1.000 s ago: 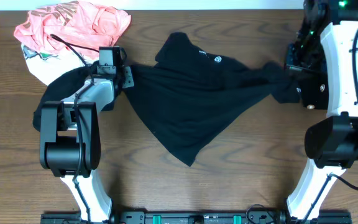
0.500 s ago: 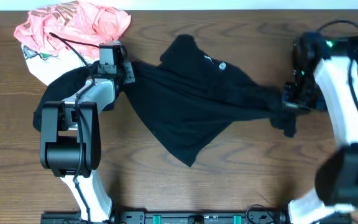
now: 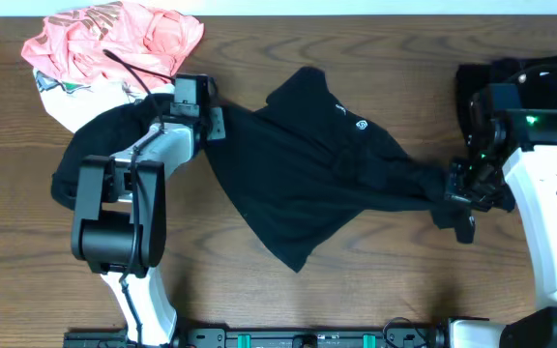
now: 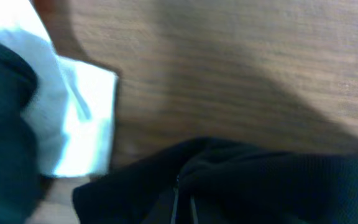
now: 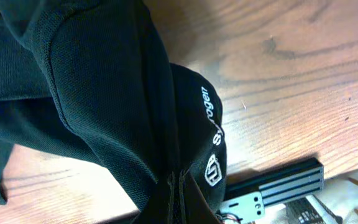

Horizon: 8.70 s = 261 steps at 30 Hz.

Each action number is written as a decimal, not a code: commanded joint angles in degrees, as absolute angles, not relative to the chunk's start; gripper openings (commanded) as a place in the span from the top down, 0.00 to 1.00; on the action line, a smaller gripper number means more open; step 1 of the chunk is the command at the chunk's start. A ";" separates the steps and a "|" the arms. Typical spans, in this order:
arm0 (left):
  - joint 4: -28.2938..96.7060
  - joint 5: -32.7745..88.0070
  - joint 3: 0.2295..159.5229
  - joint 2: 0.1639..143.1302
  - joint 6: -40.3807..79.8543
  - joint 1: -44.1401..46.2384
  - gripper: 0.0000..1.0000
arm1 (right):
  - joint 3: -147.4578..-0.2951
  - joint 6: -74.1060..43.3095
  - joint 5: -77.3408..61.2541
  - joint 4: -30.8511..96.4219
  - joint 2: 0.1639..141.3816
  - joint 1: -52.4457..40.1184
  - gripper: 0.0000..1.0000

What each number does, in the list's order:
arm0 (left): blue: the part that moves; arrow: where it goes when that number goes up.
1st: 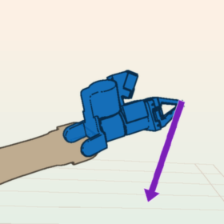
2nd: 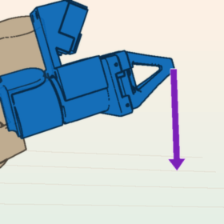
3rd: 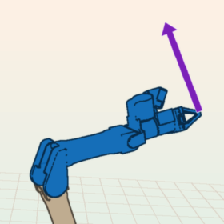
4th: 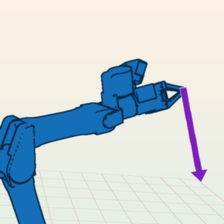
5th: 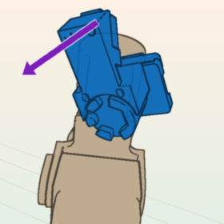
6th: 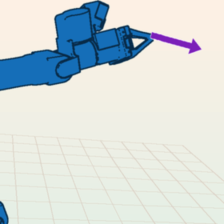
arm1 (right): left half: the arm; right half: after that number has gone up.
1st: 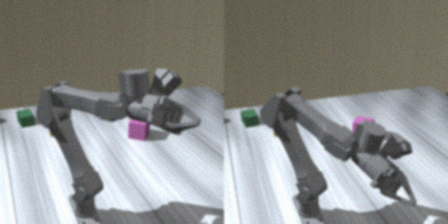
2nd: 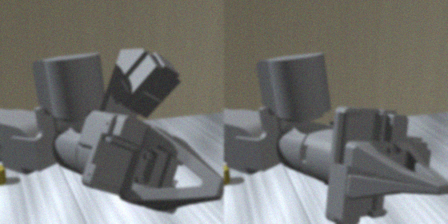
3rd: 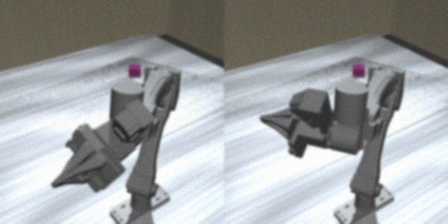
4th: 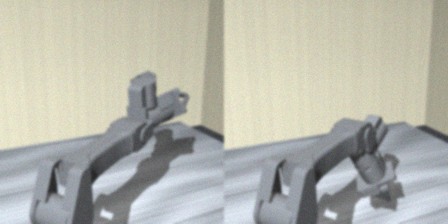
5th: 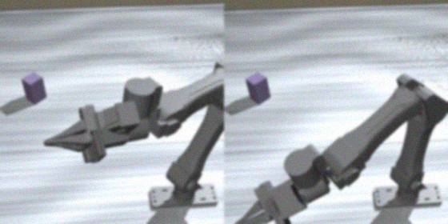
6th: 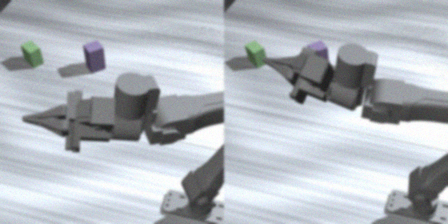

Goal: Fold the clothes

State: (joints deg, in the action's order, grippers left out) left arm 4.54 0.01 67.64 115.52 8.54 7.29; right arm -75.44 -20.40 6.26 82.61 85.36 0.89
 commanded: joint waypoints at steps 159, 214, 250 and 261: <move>34.76 13.04 67.72 105.67 21.10 37.74 0.19 | -108.31 -4.25 -4.56 64.77 112.51 -3.38 0.01; 48.21 -14.66 67.72 108.86 5.58 24.05 0.94 | -106.48 -4.34 -4.91 70.28 112.53 -4.62 0.01; 48.56 -10.52 67.72 108.86 6.24 17.15 0.47 | -105.19 -6.46 14.83 55.92 127.96 -22.26 0.27; 48.56 -10.52 67.72 108.86 6.24 17.15 0.46 | -105.19 2.26 15.79 52.36 132.16 -22.24 0.45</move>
